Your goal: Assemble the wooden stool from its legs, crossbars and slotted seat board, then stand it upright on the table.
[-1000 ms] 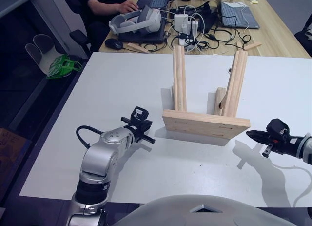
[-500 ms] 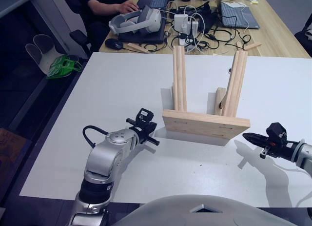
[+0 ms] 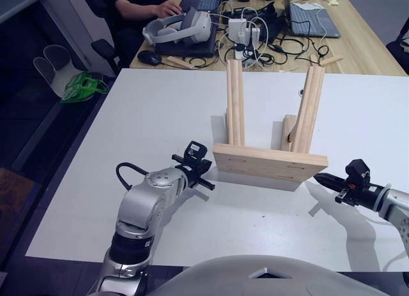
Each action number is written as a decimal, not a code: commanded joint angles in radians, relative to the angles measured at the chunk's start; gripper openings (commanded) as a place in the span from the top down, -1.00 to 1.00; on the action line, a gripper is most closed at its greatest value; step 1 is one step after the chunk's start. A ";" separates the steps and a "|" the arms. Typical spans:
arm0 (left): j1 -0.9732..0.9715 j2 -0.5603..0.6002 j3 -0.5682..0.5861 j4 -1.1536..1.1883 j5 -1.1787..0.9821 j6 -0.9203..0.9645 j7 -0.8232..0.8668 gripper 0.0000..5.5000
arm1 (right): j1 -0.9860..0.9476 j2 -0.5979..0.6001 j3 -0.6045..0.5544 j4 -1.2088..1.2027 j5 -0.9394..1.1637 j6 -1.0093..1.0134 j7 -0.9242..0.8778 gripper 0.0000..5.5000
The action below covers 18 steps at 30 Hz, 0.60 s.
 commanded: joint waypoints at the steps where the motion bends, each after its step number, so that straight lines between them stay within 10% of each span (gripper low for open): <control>1: -0.015 -0.007 -0.002 -0.010 -0.005 0.018 0.012 0.99 | -0.028 -0.007 0.011 0.001 0.006 0.045 -0.006 1.00; 18: -0.047 -0.024 0.022 -0.042 -0.037 0.066 0.031 0.99 | -0.064 -0.020 0.071 0.006 -0.044 0.108 -0.022 1.00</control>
